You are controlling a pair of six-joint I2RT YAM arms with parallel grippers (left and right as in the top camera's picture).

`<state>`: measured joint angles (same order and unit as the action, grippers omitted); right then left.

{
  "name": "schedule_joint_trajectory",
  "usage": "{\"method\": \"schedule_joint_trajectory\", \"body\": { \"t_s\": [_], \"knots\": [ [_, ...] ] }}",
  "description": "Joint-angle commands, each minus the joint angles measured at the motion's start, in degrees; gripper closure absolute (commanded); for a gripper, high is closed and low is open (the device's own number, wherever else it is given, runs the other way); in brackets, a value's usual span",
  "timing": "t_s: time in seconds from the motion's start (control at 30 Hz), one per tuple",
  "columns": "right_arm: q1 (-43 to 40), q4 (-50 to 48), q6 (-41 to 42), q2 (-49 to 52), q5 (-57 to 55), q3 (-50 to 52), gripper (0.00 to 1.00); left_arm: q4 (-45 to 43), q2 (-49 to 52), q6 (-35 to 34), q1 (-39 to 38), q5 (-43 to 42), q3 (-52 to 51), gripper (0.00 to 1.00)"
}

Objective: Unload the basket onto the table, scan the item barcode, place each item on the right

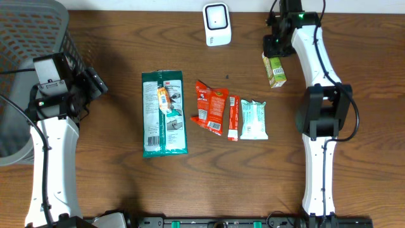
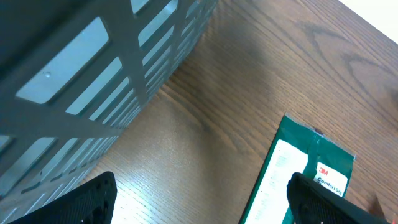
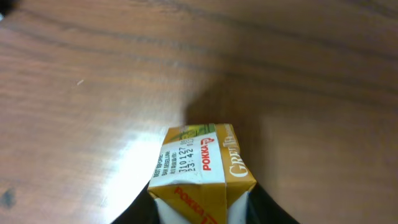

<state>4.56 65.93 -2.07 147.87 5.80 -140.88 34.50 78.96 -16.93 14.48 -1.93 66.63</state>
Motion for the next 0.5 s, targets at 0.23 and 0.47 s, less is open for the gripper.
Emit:
{"method": "schedule_joint_trajectory", "body": {
  "t_s": [0.23, 0.47],
  "knots": [
    [-2.4, 13.1, 0.8, -21.1, 2.5, -0.9, 0.89, -0.1, -0.9, -0.3, 0.5, 1.4, 0.8, 0.12],
    [-5.8, 18.1, 2.3, -25.9, 5.8, -0.8, 0.95, -0.1, -0.9, -0.3, 0.5, 1.4, 0.8, 0.12]
  ]
}}
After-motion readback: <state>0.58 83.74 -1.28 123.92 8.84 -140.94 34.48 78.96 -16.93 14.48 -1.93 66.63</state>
